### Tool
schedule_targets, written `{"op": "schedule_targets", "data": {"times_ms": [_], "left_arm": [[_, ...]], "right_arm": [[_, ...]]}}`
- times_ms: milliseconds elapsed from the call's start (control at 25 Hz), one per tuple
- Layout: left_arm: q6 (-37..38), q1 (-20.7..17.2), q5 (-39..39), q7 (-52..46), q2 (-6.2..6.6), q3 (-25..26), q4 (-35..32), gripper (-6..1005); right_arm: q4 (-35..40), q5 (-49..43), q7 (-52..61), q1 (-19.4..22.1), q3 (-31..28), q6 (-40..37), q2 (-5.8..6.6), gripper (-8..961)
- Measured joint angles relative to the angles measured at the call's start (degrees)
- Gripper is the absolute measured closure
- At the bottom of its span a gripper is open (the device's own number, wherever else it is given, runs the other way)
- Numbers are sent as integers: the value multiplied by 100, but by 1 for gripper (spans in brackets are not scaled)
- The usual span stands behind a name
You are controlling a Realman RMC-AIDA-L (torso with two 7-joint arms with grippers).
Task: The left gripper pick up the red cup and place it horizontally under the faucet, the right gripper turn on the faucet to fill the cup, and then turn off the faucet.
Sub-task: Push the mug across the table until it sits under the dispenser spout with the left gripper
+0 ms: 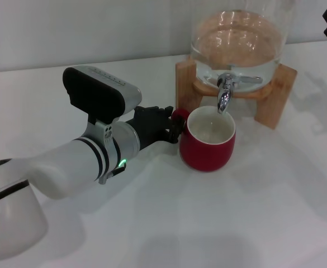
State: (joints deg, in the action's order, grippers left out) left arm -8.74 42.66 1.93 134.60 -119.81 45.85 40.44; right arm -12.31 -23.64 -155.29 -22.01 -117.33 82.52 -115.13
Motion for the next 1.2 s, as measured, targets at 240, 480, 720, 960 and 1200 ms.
{"op": "schedule_targets", "data": {"times_ms": [240,480,720,960,1200], "left_arm": [[2,72,1,-64,17,3,-31,687],[-24,89,40,-69,20,-6,-50,672],[-48,18,25,-72,19,16,0,657],[-57,-155,47,-30,40,14,165,610],[-17,-405,175,-16,53,51,376,599]], "right_arm": [[6,0,-1,12,0,-7,0,337],[9,0,2,13,0,-12,-1,337],[24,0,-12,20,0,-27,-1,337],[27,0,-19,23,0,-44,6,337],[31,-2,-18,22,0,-56,11,337]]}}
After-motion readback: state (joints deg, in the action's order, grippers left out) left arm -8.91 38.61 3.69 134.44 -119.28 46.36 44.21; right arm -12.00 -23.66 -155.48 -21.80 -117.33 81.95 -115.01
